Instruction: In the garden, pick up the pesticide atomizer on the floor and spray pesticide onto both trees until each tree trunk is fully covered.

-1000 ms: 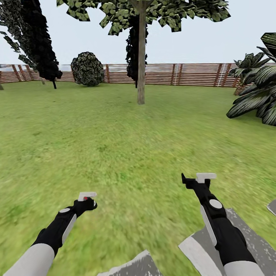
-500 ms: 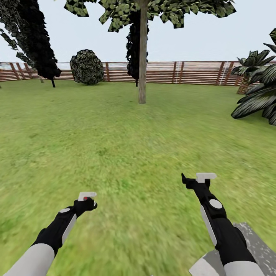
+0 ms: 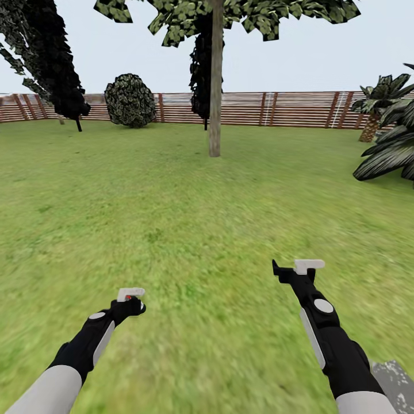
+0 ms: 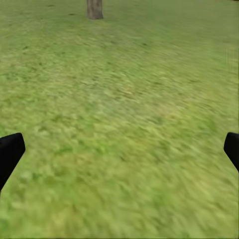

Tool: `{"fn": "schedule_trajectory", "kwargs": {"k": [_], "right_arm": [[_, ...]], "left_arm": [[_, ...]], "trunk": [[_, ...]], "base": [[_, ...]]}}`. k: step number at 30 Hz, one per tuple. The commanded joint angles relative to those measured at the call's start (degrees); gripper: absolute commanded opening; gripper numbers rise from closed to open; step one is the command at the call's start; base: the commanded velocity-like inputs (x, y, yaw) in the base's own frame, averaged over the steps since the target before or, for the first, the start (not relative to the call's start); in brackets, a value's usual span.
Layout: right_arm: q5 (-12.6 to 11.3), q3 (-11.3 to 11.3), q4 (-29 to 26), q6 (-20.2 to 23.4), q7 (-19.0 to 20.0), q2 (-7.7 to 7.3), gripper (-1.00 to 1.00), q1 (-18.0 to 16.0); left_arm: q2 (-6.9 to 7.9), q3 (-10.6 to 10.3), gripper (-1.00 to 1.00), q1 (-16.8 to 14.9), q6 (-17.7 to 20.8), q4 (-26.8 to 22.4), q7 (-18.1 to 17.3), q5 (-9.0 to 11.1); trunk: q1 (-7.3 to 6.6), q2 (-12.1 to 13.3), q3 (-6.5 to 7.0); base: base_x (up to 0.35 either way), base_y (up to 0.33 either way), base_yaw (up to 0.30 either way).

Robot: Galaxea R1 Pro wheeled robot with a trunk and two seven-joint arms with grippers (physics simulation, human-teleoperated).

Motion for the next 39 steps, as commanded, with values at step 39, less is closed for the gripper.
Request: {"fn": "schedule_trajectory", "kwargs": {"k": [39], "right_arm": [[0.0, 0.0, 0.0, 0.0, -0.02, 0.0, 1.0, 0.0]], "left_arm": [[0.0, -0.08, -1.0, 0.0, 0.0, -0.01, 0.0, 0.01]], "trunk": [[0.0, 0.0, 0.0]], "base": [[0.34, 0.089, 0.0]]}}
